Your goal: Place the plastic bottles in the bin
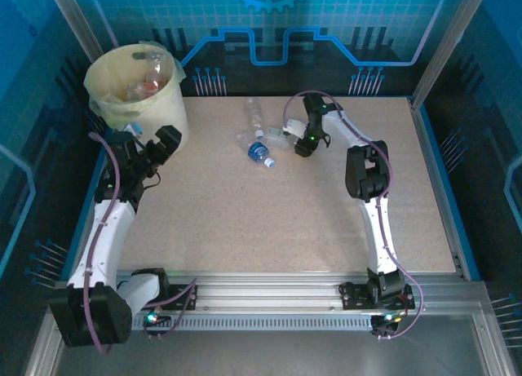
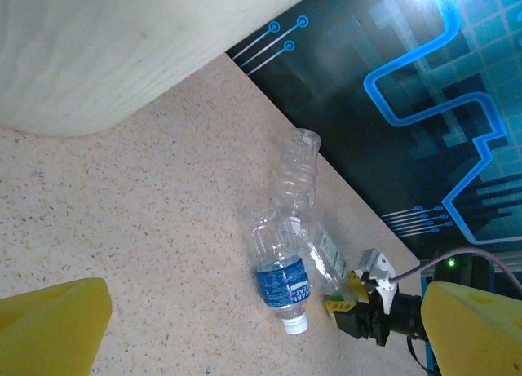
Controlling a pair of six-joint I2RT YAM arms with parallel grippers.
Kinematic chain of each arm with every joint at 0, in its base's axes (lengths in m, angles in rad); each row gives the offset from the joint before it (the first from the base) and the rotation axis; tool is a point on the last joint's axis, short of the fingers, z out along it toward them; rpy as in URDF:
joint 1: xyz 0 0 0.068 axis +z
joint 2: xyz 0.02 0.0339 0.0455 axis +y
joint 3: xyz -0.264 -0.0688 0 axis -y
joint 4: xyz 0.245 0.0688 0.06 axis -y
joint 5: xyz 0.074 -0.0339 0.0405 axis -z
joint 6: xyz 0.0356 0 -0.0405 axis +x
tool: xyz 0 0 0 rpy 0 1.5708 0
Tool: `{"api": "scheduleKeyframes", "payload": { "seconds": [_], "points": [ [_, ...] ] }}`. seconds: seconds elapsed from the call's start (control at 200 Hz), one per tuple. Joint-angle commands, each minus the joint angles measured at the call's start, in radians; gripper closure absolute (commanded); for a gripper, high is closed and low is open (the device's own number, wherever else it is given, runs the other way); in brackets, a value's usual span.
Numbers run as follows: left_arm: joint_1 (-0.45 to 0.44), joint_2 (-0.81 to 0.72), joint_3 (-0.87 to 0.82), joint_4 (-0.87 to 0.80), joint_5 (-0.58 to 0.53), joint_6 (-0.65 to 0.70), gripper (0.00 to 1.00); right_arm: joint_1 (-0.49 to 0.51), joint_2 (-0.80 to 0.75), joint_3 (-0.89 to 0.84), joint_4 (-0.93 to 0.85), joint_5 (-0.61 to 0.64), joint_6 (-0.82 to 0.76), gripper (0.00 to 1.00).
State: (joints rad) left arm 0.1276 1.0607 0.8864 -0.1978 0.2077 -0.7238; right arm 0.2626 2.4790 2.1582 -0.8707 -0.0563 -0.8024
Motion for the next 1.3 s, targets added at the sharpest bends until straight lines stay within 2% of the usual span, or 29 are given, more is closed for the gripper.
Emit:
{"api": "scheduleKeyframes", "payload": {
  "seconds": [0.0,0.165,0.27,0.365,0.49,0.635,0.99,1.125,1.291],
  "points": [
    [-0.026,0.018,0.052,0.007,0.022,0.036,0.01,-0.005,-0.004,-0.048,0.004,-0.013,0.009,0.58],
    [-0.063,0.034,0.073,-0.007,0.010,0.065,0.01,-0.002,-0.097,-0.165,0.082,-0.016,0.033,0.69],
    [-0.085,0.038,0.072,-0.005,-0.002,0.063,0.01,-0.004,-0.147,-0.225,0.107,-0.014,0.060,0.73],
    [-0.113,0.048,0.067,0.009,0.006,0.062,0.01,-0.005,-0.241,-0.302,0.144,-0.001,0.099,0.78],
    [-0.156,0.078,0.065,0.017,0.027,0.057,0.01,-0.003,-0.377,-0.468,0.269,0.010,0.214,0.83],
    [-0.201,0.103,0.049,0.046,0.050,0.033,0.01,0.011,-0.532,-0.642,0.325,-0.022,0.388,0.84],
    [-0.332,0.136,0.007,0.116,0.078,-0.026,0.01,0.176,-0.913,-1.024,0.460,-0.045,0.737,0.86],
    [-0.403,0.160,0.001,0.158,0.087,-0.047,0.01,0.259,-0.972,-1.081,0.486,-0.040,0.783,0.86],
    [-0.494,0.220,0.027,0.172,0.069,-0.046,0.01,0.339,-0.956,-1.048,0.449,-0.017,0.793,0.86]
  ]
}}
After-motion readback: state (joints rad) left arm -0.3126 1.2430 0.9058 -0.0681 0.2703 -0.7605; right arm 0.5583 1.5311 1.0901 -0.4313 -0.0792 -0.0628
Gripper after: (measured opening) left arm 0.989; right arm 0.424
